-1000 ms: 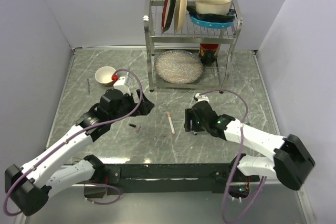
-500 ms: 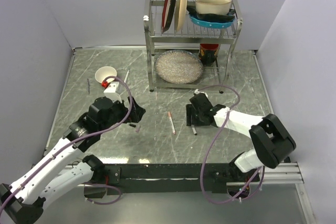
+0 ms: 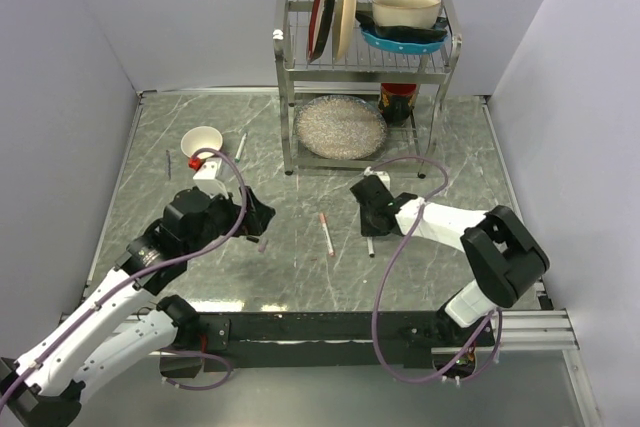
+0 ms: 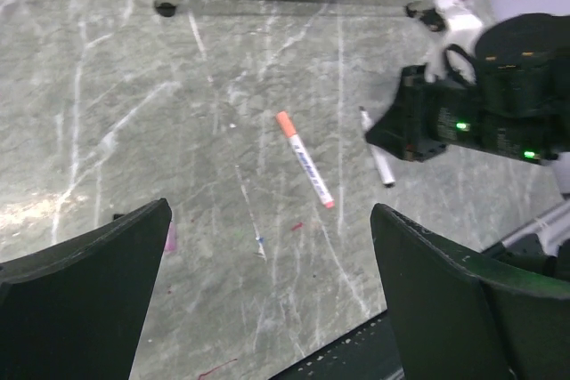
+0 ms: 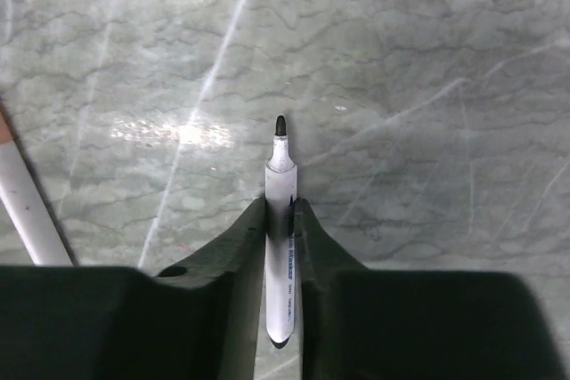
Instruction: Insert the pens into the pen caps
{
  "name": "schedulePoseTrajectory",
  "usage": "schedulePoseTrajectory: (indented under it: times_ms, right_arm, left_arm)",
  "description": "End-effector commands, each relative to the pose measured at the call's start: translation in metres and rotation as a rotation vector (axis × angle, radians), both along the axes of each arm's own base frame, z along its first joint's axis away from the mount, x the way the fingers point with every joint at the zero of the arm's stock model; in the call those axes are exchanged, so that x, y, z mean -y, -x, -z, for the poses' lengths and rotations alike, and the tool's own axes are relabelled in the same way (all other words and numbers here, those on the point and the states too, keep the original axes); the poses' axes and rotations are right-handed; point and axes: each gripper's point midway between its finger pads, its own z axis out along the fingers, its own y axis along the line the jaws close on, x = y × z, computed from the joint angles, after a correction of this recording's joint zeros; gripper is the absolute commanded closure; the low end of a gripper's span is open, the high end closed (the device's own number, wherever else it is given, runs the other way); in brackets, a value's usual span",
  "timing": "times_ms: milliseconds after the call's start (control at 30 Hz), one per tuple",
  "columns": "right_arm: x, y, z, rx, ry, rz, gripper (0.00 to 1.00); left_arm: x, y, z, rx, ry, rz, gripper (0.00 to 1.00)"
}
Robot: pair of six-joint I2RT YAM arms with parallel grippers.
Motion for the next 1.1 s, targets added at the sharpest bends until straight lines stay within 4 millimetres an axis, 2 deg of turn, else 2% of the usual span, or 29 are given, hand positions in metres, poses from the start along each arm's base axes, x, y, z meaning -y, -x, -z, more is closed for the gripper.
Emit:
schedulePoseTrajectory:
  times_ms: [0,67,133,167,200,233,267,333,367,433,467,500,567,633,667,700,800,1067]
  right_arm:
    - [-0.016,0.016,0.025,-0.065,0.013,-0.006,0.86]
    - [-0.023,0.015,0.023,-0.045,-0.011,-0.02,0.95]
    - [-0.028,0.017,0.02,-0.023,-0.026,-0.049,1.0]
    - [-0.033,0.013,0.012,0.012,-0.051,-0.059,1.0]
    - [-0.036,0.012,0.008,0.031,-0.065,-0.07,1.0]
    - [-0.036,0.017,0.008,0.036,-0.069,-0.084,1.0]
    - [-0.044,0.014,-0.003,0.072,-0.111,-0.101,1.0]
    - [-0.049,0.021,-0.007,0.096,-0.134,-0.13,1.0]
    - [-0.058,0.02,-0.019,0.129,-0.185,-0.154,1.0]
    - [-0.065,0.027,-0.024,0.148,-0.229,-0.186,1.0]
    - [-0.074,0.027,-0.036,0.185,-0.271,-0.207,1.0]
    - [-0.078,0.031,-0.039,0.192,-0.289,-0.218,1.0]
    - [-0.08,0.033,-0.048,0.22,-0.32,-0.214,1.0]
    - [-0.079,0.037,-0.049,0.221,-0.334,-0.215,1.0]
    - [-0.08,0.038,-0.056,0.236,-0.352,-0.22,1.0]
    - [-0.081,0.04,-0.058,0.242,-0.358,-0.226,1.0]
    - [-0.082,0.044,-0.069,0.266,-0.389,-0.234,1.0]
    - [-0.106,0.059,-0.121,0.359,-0.556,-0.295,1.0]
  left_arm:
    - [0.012,0.008,-0.011,0.039,0.055,0.08,0.02]
    - [0.026,0.018,-0.015,0.027,0.121,0.159,0.04]
    - [0.034,0.019,-0.004,-0.024,0.159,0.166,0.07]
    - [0.037,0.019,0.001,-0.051,0.174,0.167,0.09]
    - [0.04,0.018,0.017,-0.101,0.168,0.162,0.11]
    - [0.043,0.017,0.021,-0.133,0.193,0.144,0.14]
    - [0.045,0.014,0.034,-0.176,0.182,0.131,0.15]
    - [0.051,0.013,0.04,-0.222,0.21,0.122,0.17]
    - [0.055,0.009,0.045,-0.239,0.219,0.115,0.18]
    - [0.062,0.007,0.045,-0.263,0.256,0.12,0.19]
    - [0.068,0.002,0.044,-0.255,0.273,0.125,0.19]
    - [0.071,0.0,0.044,-0.255,0.284,0.129,0.2]
    - [0.078,-0.005,0.048,-0.269,0.291,0.137,0.23]
    - [0.087,-0.01,0.044,-0.242,0.304,0.179,0.24]
    - [0.091,-0.012,0.051,-0.256,0.294,0.191,0.24]
    - [0.096,-0.015,0.045,-0.227,0.307,0.215,0.25]
    - [0.106,-0.014,0.051,-0.238,0.326,0.264,0.28]
    - [0.121,-0.019,0.061,-0.263,0.338,0.314,0.33]
